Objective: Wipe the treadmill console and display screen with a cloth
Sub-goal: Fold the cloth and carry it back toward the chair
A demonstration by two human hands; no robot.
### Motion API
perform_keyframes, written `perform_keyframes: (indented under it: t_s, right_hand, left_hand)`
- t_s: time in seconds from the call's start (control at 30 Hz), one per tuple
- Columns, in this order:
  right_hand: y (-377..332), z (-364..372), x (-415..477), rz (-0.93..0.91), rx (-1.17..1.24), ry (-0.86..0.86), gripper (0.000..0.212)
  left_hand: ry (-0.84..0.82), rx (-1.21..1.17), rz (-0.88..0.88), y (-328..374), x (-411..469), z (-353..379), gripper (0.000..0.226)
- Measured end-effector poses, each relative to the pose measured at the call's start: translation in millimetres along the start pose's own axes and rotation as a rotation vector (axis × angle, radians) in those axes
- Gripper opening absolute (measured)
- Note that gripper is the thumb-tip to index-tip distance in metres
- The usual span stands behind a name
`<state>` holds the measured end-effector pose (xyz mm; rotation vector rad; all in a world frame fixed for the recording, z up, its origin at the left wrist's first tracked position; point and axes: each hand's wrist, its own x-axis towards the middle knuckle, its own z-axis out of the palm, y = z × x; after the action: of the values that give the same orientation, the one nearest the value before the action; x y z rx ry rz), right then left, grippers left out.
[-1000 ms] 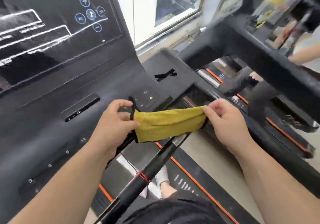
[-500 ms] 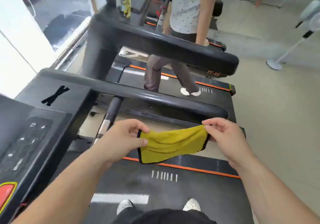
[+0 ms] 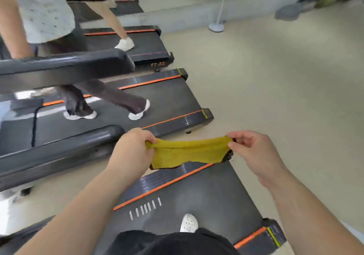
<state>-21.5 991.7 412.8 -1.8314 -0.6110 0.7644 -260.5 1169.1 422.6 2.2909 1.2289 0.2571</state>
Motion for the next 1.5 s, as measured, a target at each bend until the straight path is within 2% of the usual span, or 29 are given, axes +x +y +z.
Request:
perform_keyframes:
  t_s: [0.1, 0.23, 0.5, 0.63, 0.73, 0.87, 1.0, 1.1, 1.33, 1.5]
  right_hand:
    - [17, -64, 1, 0.041, 0.001, 0.100, 0.039]
    - [49, -133, -5, 0.093, -0.126, 0.223, 0.043]
    - [102, -228, -4, 0.248, -0.276, 0.447, 0.029]
    - [110, -276, 6, 0.362, -0.348, 0.563, 0.019]
    - [116, -303, 7, 0.476, -0.380, 0.615, 0.017]
    - [125, -338, 9, 0.547, -0.268, 0.804, 0.019]
    - [136, -373, 2, 0.558, -0.006, 0.943, 0.017]
    - [155, -406, -4, 0.560, 0.166, 1.044, 0.019]
    - [209, -510, 5, 0.514, 0.414, 1.174, 0.005]
    - [239, -580, 16, 0.486, 0.489, 1.235, 0.005]
  left_hand:
    - [-0.105, 0.014, 0.162, 58, 33, 32, 0.012]
    - [-0.234, 0.003, 0.390, 125, 73, 75, 0.013]
    - [-0.520, -0.168, 0.458, 242, 148, 165, 0.009]
    - [-0.686, -0.141, 0.587, 306, 189, 214, 0.015]
    - [-0.789, -0.153, 0.592, 356, 214, 247, 0.015]
    - [-0.893, -0.245, 0.544, 424, 234, 289, 0.010]
    - [-1.060, -0.408, 0.418, 479, 237, 329, 0.015]
    - [-1.146, -0.421, 0.386, 522, 236, 364, 0.015]
    - [-1.102, -0.413, 0.370, 631, 212, 445, 0.014]
    - [-1.089, -0.364, 0.428, 700, 195, 495, 0.015]
